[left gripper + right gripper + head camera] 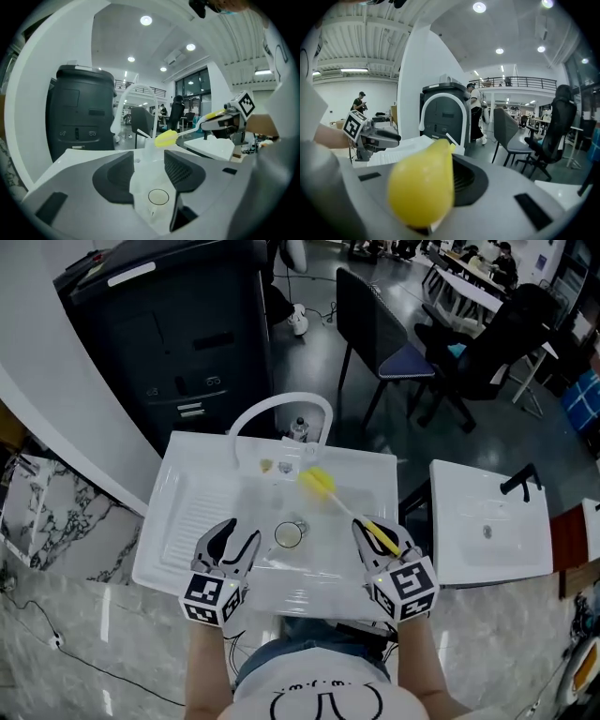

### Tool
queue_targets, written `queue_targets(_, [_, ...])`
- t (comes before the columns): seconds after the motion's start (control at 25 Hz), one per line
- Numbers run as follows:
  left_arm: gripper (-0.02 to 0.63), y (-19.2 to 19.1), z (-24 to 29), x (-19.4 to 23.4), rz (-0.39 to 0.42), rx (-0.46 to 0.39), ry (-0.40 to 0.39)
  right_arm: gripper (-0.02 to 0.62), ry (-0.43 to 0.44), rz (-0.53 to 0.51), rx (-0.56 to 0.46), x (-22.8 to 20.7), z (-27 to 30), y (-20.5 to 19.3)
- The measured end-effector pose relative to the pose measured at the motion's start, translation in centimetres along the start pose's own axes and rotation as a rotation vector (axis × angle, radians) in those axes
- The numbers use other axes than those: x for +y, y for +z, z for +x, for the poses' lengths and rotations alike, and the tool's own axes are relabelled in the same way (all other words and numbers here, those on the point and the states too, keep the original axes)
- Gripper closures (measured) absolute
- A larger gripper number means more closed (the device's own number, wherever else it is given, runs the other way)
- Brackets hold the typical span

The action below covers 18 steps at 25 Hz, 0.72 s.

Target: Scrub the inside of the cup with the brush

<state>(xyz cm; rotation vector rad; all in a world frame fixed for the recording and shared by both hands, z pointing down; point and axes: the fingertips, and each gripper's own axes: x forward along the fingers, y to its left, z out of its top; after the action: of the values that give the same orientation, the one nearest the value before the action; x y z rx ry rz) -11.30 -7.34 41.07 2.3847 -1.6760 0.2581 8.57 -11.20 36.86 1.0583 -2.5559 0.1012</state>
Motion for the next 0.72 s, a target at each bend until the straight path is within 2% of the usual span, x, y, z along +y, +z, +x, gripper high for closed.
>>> queue_targets(0.24, [0.403, -5.8, 5.4, -0.8, -0.018, 0.196, -0.091, 0.555, 0.042, 0.033, 0.066, -3.1, 3.2, -2.4])
queue_targets(0.36, [0.410, -8.9, 6.8, -1.7, -0.065, 0.315, -0.166, 0.555, 0.095, 0.035, 0.107, -3.0, 4.4, -3.9])
queue_targets(0.44, [0.411, -10.9, 7.4, -1.9, -0.067, 0.396, -0.202, 0.555, 0.125, 0.034, 0.129, -2.6, 5.0, -4.8])
queue_targets(0.56, [0.413, -13.8, 8.0, -2.1, -0.022, 0.528, -0.240, 0.555, 0.145, 0.049, 0.156, -2.1, 5.4, -6.0])
queue_targets(0.72, [0.419, -17.9, 8.5, -2.1, 0.130, 0.718, -0.305, 0.555, 0.150, 0.058, 0.183, -1.6, 5.4, -6.9])
